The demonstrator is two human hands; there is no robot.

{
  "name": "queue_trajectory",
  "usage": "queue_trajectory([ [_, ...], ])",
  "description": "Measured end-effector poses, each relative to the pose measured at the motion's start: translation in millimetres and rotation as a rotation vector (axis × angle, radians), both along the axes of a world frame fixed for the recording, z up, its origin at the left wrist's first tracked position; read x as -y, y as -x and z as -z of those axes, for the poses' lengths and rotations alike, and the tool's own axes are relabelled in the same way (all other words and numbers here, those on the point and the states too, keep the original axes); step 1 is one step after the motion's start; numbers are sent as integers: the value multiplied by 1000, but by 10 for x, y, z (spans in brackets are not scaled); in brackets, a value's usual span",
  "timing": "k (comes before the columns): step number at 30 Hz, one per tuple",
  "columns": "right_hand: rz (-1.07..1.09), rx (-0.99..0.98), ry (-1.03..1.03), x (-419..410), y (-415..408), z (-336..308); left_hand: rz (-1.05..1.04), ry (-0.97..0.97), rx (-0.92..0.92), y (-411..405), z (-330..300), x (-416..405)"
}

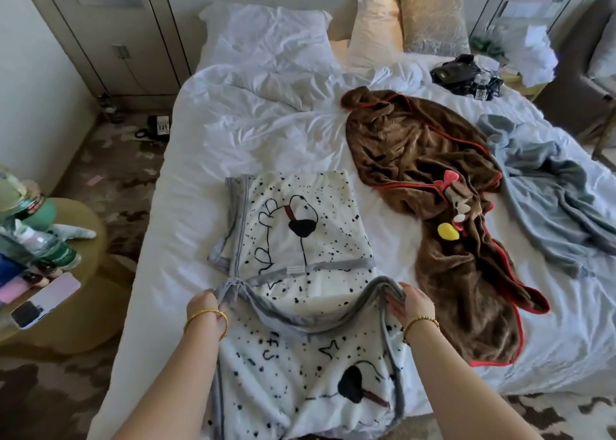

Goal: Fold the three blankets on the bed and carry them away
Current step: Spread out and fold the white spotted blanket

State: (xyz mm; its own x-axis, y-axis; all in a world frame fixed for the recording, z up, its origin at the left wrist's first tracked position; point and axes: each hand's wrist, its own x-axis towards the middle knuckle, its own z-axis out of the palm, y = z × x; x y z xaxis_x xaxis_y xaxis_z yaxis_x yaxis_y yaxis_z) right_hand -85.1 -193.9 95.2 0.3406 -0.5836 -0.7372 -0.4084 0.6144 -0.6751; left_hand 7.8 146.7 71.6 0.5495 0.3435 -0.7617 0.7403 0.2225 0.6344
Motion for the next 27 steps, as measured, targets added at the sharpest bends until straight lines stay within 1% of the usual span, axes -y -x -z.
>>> queue_trajectory([
  [1,0,-7,32,9,-144,69,33,-13,4,-129,43,10],
  [3,-13,-14,86,38,-410,199,28,-55,26,-354,118,45],
  [5,-88,3,103,73,-619,353,43,-28,80,-482,263,94],
  [6,-151,15,104,84,-684,434,98,10,101,-513,340,122],
  [8,-299,-12,121,97,-733,618,281,-19,89,-530,509,197],
  [10,-411,-104,143,63,-639,788,540,-217,71,-438,625,316],
  [12,-480,-273,240,27,-427,974,785,-438,49,-211,750,442],
  [14,-553,-422,338,-12,-157,1162,921,-621,77,76,864,580],
  [16,-623,-464,351,-46,138,1330,987,-718,130,339,939,749],
  [18,-662,-475,304,-65,431,1439,1018,-672,158,584,992,929],
  [20,-741,-478,218,-73,691,1449,1083,-602,144,830,1029,1081],
  [21,-815,-504,156,-65,810,1435,1135,-576,134,953,1043,1138],
  [22,-945,-558,112,-44,921,1426,1187,-545,117,1074,1049,1189],
  [24,-1237,-674,109,-9,1123,1407,1285,-450,58,1316,1027,1285],
  [25,-1293,-676,103,-19,1184,1378,1321,-397,34,1437,1004,1338],
  [26,-1272,-624,67,-41,1234,1339,1345,-349,15,1553,976,1389],
  [27,-1140,-533,-19,-72,1272,1291,1365,-299,-4,1669,933,1431],
])
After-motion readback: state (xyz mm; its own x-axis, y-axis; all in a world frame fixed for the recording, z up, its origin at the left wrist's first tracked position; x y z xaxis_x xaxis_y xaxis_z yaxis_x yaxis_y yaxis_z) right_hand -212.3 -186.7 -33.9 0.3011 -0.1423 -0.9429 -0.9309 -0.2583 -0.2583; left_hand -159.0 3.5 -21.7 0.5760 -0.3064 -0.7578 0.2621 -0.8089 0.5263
